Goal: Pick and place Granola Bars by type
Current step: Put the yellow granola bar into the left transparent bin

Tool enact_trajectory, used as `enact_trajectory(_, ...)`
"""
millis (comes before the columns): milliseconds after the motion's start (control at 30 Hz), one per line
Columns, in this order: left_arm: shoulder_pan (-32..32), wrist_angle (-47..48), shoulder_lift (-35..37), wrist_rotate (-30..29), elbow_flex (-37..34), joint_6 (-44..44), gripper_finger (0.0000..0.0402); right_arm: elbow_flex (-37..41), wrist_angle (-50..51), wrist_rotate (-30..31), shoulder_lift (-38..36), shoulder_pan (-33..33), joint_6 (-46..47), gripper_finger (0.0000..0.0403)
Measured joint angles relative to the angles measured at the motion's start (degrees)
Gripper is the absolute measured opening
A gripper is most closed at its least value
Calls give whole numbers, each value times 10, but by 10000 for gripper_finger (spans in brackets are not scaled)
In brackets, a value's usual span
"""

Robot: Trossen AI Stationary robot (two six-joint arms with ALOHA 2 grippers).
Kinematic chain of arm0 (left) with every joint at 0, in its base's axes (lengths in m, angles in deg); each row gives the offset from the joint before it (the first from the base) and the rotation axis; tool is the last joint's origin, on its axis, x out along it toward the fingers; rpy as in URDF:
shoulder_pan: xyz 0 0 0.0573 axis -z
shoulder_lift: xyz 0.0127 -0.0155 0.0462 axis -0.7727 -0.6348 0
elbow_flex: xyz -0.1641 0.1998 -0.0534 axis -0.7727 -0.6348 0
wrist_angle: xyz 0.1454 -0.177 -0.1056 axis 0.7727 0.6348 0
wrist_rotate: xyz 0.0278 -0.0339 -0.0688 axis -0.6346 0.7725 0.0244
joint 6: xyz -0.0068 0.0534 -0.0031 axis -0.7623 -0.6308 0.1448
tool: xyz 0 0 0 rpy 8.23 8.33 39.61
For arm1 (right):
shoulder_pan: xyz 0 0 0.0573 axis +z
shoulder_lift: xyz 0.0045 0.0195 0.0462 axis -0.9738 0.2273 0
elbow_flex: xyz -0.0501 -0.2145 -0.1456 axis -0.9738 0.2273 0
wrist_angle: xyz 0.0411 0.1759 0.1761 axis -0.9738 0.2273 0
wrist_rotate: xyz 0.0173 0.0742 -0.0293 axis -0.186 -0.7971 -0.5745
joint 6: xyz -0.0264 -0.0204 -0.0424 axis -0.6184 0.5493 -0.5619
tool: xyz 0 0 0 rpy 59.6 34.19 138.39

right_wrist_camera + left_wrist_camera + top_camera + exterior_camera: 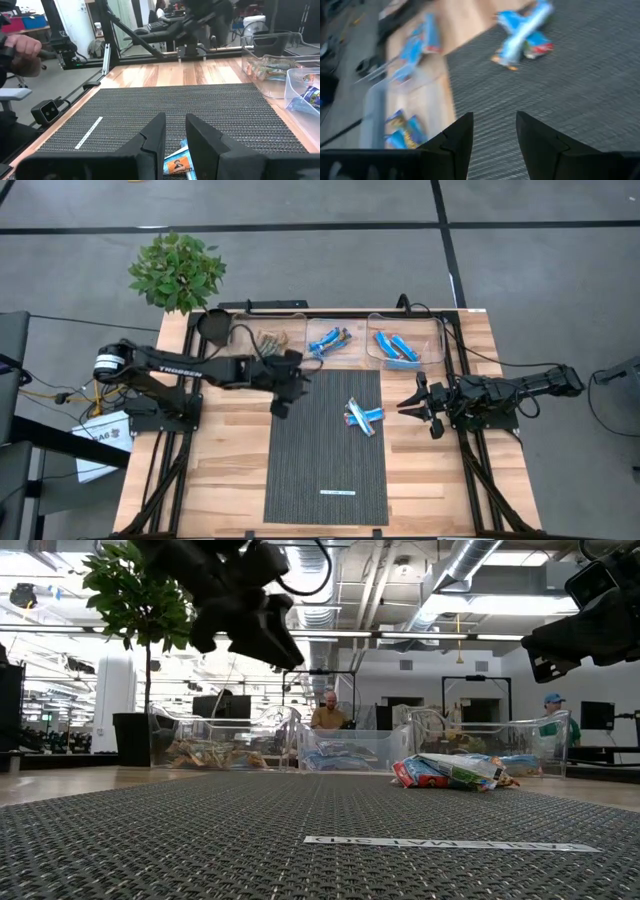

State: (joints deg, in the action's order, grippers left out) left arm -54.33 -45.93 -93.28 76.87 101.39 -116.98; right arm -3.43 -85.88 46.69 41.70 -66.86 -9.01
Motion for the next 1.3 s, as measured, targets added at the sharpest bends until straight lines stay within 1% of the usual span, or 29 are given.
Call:
enact_trajectory(200,45,41,0,0,0,-27,143,0,0,0,0,0,0,67)
enact_trajectory(400,73,34,-1,0,0,-32,143,0,0,0,0,0,0,67)
enact_trajectory(467,78,20,-14,-2,3,-33,143,0,0,0,0,0,0,67)
enact_trajectory(533,79,26,-29,-4,10,-29,143,0,0,0,0,0,0,67)
enact_trajectory(667,79,26,-70,-12,44,-34,143,0,-1,0,0,0,0,67)
enact_trajectory(867,79,31,-142,-46,117,-96,143,0,-1,0,0,0,0,67)
enact_trajectory(1067,76,78,-206,-47,205,-138,143,0,0,0,0,0,0,67)
enact_trajectory(1300,76,105,-284,-49,301,-201,143,0,-2,0,0,0,0,67)
